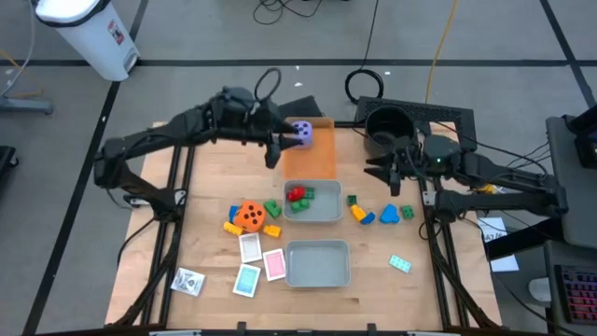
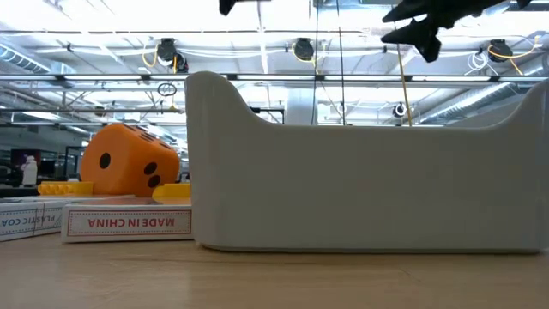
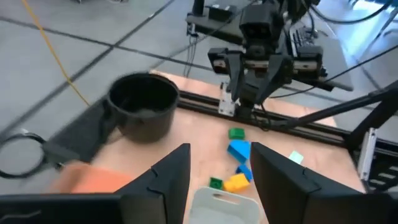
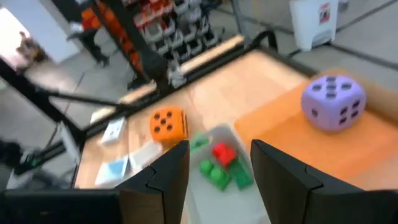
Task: Pick & Place Toys
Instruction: Put the light blue game piece into the top gray bin
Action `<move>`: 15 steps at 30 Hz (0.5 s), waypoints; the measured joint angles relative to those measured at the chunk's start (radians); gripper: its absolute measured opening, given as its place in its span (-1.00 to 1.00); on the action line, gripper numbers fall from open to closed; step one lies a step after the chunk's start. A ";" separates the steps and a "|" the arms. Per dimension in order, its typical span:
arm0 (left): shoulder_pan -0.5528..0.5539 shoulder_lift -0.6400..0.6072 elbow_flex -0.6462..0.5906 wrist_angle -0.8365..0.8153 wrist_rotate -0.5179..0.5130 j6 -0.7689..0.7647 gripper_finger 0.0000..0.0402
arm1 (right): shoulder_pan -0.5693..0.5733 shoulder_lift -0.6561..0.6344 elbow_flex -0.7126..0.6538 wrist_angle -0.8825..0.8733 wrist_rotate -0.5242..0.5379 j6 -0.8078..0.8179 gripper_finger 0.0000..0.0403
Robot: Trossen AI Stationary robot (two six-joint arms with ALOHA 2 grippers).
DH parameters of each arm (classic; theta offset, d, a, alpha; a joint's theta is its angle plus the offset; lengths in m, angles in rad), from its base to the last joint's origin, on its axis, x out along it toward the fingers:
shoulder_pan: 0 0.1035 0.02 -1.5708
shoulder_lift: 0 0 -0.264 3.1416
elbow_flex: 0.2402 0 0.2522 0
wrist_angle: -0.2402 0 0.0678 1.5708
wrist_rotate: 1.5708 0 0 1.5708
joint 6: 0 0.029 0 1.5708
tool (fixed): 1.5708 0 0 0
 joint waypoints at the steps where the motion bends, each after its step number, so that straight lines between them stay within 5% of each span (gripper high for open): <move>1: -0.007 -0.013 -0.046 0.032 0.000 -0.021 -0.18 | 0.012 -0.003 0.000 -0.031 0.000 0.000 -0.18; 6: -0.042 -0.053 -0.204 0.164 0.002 -0.105 -0.23 | 0.076 0.000 0.000 -0.230 0.001 0.002 -0.18; 15: -0.073 -0.052 -0.297 0.182 0.000 -0.165 -0.20 | 0.224 0.132 0.055 -0.700 -0.001 0.009 -0.18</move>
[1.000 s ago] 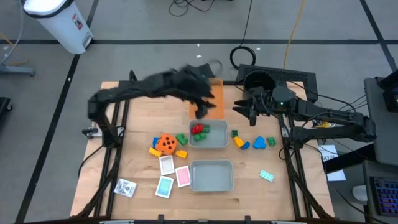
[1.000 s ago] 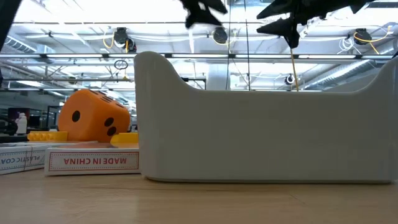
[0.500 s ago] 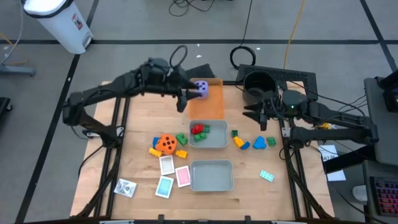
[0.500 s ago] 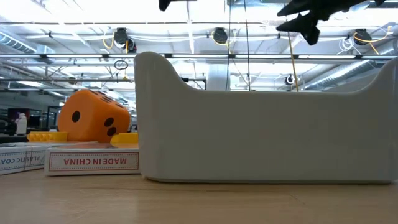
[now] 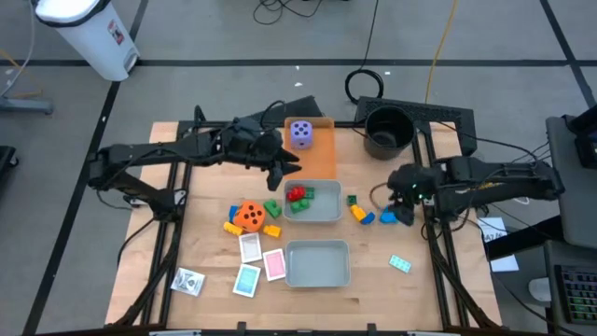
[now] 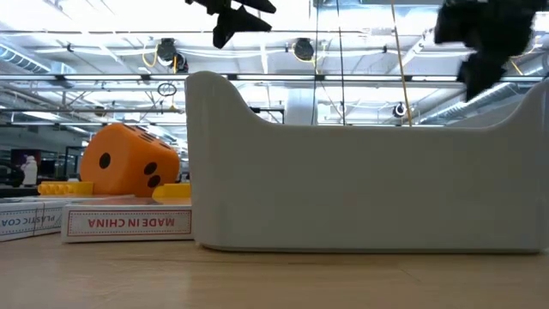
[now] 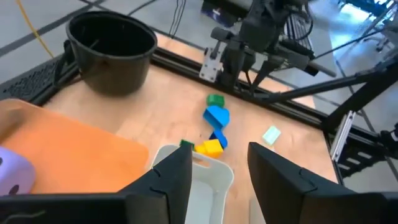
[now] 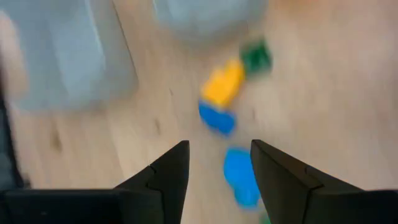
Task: Pick & Place Toys
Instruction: Put the light blue game piece into the top gray bin
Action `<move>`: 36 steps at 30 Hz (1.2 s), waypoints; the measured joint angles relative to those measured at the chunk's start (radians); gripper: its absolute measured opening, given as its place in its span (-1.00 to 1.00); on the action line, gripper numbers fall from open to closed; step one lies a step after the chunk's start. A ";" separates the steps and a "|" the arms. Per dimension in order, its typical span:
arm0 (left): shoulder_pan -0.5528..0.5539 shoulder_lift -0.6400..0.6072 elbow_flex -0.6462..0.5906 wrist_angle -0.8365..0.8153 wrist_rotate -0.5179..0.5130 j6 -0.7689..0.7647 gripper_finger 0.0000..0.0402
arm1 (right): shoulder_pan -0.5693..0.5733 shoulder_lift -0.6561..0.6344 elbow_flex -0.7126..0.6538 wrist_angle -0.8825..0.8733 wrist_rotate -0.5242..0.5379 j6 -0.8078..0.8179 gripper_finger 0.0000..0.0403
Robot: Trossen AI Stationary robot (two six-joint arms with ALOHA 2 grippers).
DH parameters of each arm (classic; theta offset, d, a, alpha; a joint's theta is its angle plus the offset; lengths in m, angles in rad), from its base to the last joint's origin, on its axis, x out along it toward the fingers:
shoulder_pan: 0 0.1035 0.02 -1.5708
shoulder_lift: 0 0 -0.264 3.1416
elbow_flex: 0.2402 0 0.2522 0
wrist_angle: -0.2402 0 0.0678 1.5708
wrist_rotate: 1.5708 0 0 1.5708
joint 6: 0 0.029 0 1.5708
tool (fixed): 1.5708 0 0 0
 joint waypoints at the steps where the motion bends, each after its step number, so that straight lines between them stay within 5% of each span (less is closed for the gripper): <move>1: 0.000 0.000 -0.002 0.000 0.000 -0.001 -0.19 | 0.017 0.020 0.000 -0.037 0.000 -0.001 -0.18; 14: 0.030 0.000 -0.003 0.076 0.001 0.000 -0.27 | 0.104 0.260 0.000 -0.097 0.000 -0.225 -0.18; 29: 0.021 0.000 -0.003 0.070 0.049 -0.020 -0.26 | 0.104 0.392 0.000 -0.087 0.007 -0.356 -0.18; 36: 0.021 0.000 -0.003 0.069 0.049 -0.022 -0.31 | 0.104 0.466 0.000 -0.090 0.135 -0.370 -0.18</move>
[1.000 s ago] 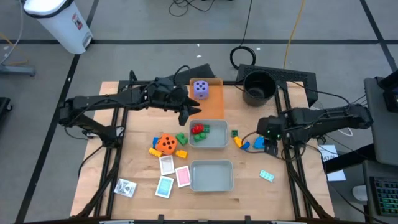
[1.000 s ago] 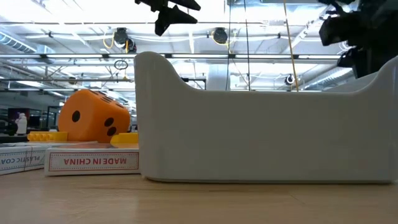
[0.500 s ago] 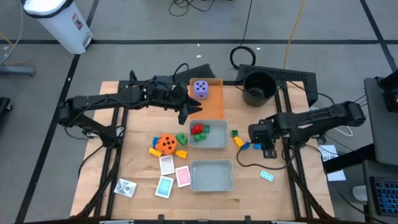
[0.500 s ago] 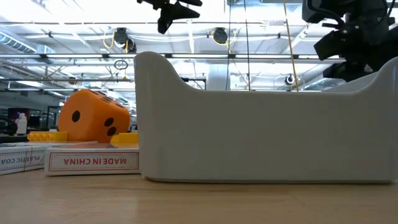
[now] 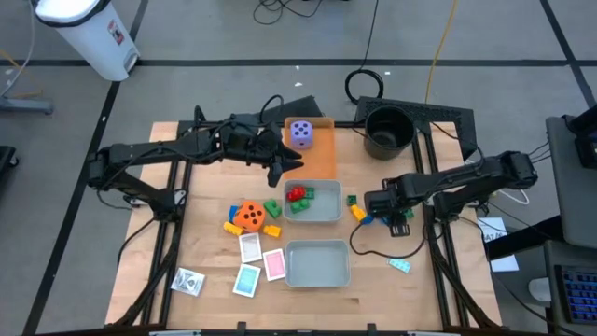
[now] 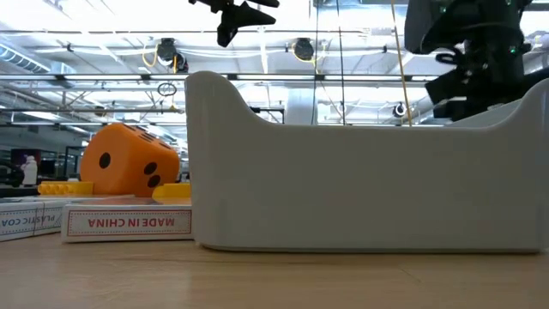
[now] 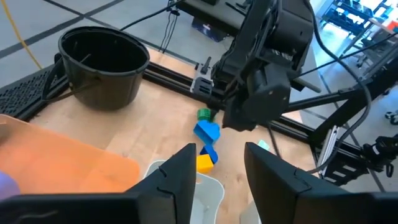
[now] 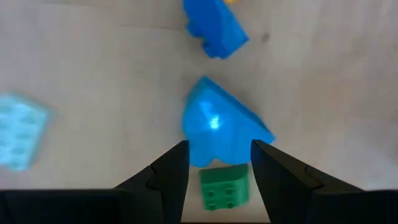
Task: Pick & Place Toys
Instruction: Put the light blue game piece into the top gray bin
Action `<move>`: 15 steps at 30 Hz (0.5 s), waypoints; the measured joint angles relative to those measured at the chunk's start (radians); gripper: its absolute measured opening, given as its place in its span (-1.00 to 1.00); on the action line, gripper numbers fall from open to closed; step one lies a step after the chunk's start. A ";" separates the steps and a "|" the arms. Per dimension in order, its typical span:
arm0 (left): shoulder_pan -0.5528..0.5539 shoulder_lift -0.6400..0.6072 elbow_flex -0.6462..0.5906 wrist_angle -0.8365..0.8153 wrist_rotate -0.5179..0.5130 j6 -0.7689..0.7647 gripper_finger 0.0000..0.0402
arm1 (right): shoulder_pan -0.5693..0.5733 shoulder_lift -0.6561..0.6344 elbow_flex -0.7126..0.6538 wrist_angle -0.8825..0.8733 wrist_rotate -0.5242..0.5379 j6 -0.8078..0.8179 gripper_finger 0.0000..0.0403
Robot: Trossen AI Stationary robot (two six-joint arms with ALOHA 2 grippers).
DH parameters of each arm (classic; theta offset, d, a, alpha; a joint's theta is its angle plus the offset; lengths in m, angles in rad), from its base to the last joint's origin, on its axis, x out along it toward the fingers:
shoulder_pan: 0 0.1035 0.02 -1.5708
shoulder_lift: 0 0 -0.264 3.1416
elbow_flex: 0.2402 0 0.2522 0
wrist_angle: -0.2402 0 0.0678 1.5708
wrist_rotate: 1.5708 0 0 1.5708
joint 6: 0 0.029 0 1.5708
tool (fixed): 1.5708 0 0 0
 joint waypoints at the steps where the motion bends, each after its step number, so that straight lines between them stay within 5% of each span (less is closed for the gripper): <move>1: 0.000 0.000 0.000 0.000 0.001 0.000 -0.32 | 0.000 0.010 0.000 0.000 0.012 -0.001 -0.18; 15: 0.000 0.000 0.000 0.000 0.011 -0.005 -0.37 | -0.003 0.090 0.000 0.070 0.052 -0.092 -0.18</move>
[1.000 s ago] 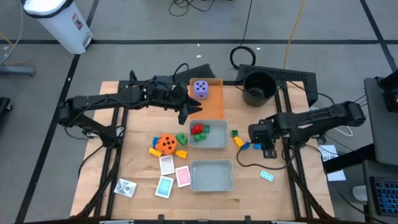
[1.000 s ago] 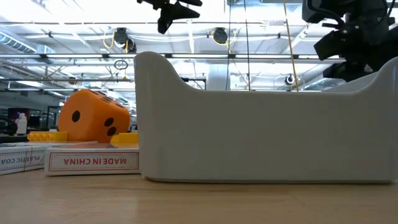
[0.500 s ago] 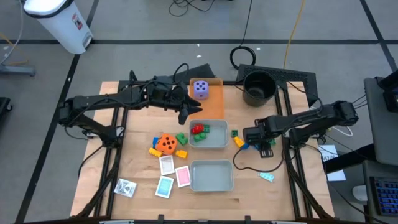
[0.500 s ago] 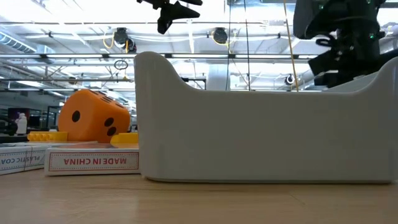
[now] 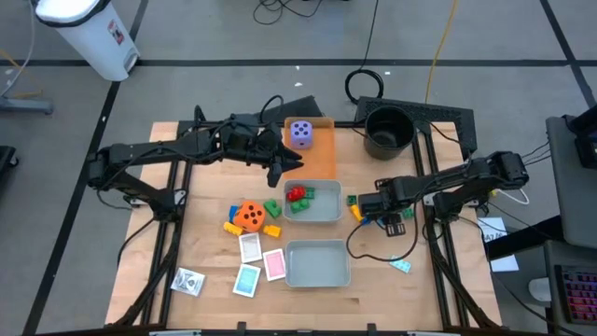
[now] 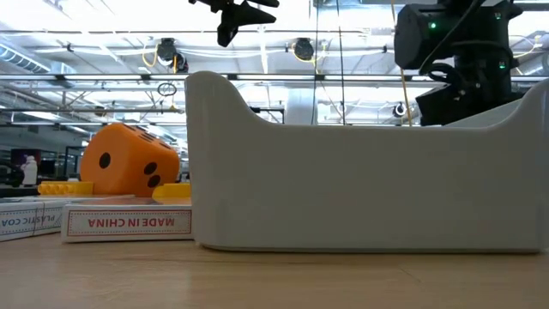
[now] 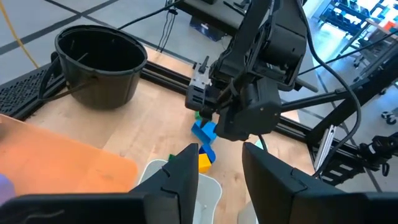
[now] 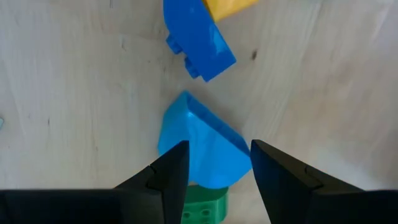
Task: Pick & Place Toys
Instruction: Put the light blue game piece into the top gray bin
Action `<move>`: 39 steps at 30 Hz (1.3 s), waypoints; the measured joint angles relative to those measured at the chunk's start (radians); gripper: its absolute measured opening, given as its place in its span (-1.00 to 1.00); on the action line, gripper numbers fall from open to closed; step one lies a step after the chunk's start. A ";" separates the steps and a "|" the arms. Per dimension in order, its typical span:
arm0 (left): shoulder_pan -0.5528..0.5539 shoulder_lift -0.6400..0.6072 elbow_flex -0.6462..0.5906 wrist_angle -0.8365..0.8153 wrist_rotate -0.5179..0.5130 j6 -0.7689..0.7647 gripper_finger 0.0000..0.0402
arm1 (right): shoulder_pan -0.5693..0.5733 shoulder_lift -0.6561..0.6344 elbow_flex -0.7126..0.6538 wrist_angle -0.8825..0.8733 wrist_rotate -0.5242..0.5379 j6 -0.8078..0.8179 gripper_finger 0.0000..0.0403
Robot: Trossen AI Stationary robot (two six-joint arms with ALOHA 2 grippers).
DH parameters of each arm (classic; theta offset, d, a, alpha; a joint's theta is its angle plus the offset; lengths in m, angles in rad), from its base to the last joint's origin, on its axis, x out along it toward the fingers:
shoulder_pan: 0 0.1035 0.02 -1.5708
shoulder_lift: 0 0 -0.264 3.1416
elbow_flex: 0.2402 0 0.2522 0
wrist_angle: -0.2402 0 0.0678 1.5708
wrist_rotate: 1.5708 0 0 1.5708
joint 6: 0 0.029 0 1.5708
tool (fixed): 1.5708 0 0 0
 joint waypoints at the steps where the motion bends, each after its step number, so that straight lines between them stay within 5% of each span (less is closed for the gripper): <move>1: 0.000 0.000 0.000 0.000 0.000 0.000 -0.37 | -0.001 0.000 0.000 0.009 -0.001 -0.010 -0.18; 11: 0.000 0.000 0.000 0.000 0.000 -0.015 -0.37 | -0.009 0.000 -0.001 0.115 0.002 -0.040 -0.18; 17: -0.005 0.000 0.000 0.000 0.000 -0.016 -0.37 | -0.043 -0.041 -0.001 0.040 0.105 0.020 -0.18; 27: -0.008 0.000 0.000 0.000 0.000 -0.015 -0.37 | -0.053 -0.100 -0.001 -0.116 -0.031 0.004 -0.18; 33: -0.008 0.000 0.000 0.000 -0.001 -0.011 -0.37 | -0.053 -0.094 -0.025 -0.057 -0.162 0.047 -0.18; 39: -0.008 0.000 0.000 0.000 -0.001 -0.011 -0.37 | -0.052 -0.095 -0.063 -0.056 -0.179 0.105 -0.18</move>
